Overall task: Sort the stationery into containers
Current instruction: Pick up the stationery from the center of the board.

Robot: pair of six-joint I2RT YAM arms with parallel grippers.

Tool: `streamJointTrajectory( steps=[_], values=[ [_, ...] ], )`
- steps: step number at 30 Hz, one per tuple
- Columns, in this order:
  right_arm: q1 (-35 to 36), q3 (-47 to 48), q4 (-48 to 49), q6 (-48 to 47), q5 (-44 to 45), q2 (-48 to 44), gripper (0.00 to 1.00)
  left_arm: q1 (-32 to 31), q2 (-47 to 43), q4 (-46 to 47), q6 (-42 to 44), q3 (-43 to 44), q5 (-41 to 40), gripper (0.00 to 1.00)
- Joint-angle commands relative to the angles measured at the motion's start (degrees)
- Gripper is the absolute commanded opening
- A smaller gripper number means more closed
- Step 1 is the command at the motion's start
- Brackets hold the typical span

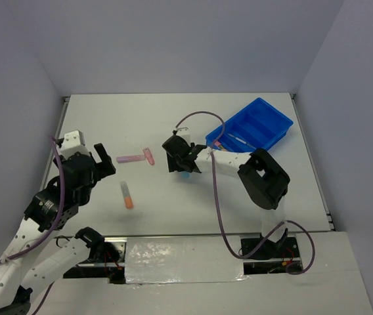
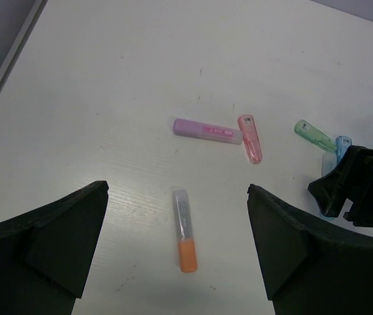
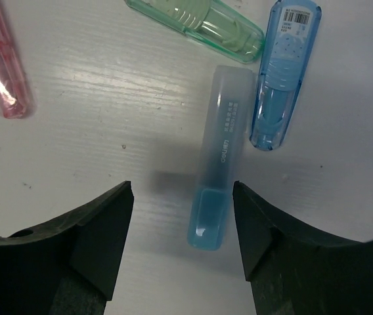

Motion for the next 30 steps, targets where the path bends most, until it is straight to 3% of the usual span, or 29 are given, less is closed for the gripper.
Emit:
streamJointTrajectory(
  steps=[1,8,17,19,20,21,26,28,30],
  values=[
    [-0.92,3.17,-1.66,1.19,1.60,2.06,0.69,0.42,0.25,2.51,1.48,0.28,1.45,0.99],
    [-1.09,3.88,-2.11,1.54,0.28,4.88,0.67,1.21,0.96,3.22,2.35,0.19,3.29,0.99],
    [-1.09,-0.78,3.07,-0.38,-9.37,4.88,0.34,2.26,0.96,3.92,3.23,0.10,4.79,0.99],
    [0.22,-2.27,8.58,-4.24,-17.42,3.04,0.25,2.44,0.78,4.01,3.23,-0.07,4.79,0.99],
    [1.70,-2.28,9.49,-8.96,-19.73,1.47,0.08,2.36,0.52,4.09,3.32,-0.16,4.88,0.99],
    [2.33,-2.02,10.45,-12.05,-21.76,0.23,0.00,2.35,0.52,4.18,3.32,-0.16,4.97,0.99],
    [1.55,-4.21,11.78,-31.10,-29.41,-13.97,0.00,2.44,0.52,4.01,3.41,-0.16,4.79,0.99],
    [-1.51,-3.69,7.58,-40.59,-31.00,-17.78,0.00,2.53,0.17,4.01,3.41,-0.16,4.62,0.99],
    [-5.29,-1.76,1.28,-44.50,-26.89,-21.48,0.00,2.53,-0.27,4.27,3.50,-0.25,4.70,0.99]
  ],
)
